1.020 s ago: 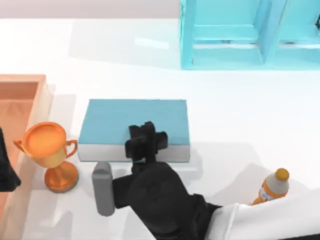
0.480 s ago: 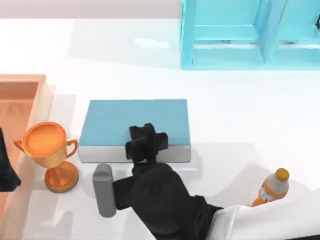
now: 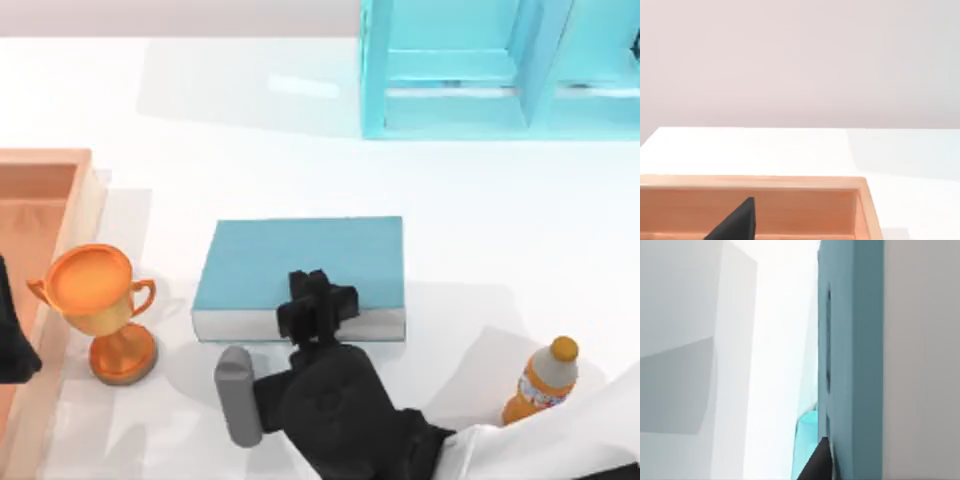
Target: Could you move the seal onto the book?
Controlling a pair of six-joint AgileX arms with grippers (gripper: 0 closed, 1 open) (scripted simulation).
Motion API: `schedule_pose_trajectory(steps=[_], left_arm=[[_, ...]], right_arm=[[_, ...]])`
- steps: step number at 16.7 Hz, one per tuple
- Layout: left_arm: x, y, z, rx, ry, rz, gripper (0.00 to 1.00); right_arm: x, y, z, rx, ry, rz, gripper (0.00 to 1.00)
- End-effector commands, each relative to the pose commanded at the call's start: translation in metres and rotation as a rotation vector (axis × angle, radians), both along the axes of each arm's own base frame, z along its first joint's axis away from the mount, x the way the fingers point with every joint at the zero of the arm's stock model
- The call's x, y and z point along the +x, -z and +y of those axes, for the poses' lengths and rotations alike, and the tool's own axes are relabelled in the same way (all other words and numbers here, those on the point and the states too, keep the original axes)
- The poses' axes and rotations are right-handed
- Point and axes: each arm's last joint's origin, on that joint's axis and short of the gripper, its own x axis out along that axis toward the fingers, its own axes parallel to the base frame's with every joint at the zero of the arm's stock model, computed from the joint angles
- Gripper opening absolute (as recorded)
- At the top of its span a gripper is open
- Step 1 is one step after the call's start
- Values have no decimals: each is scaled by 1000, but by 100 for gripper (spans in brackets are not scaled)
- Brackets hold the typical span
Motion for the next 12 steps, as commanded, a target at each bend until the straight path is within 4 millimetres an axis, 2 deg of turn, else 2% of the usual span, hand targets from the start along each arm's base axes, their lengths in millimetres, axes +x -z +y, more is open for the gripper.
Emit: schedule_pose_trajectory(steps=[6, 10, 12], left_arm=[[0, 0, 0, 0, 0, 0, 100], [0, 0, 0, 0, 0, 0, 100], [0, 0, 0, 0, 0, 0, 100]], right_arm=[[0, 1, 19, 98, -47, 19, 0], [0, 1, 19, 100, -48, 19, 0], [0, 1, 19, 100, -48, 19, 15]])
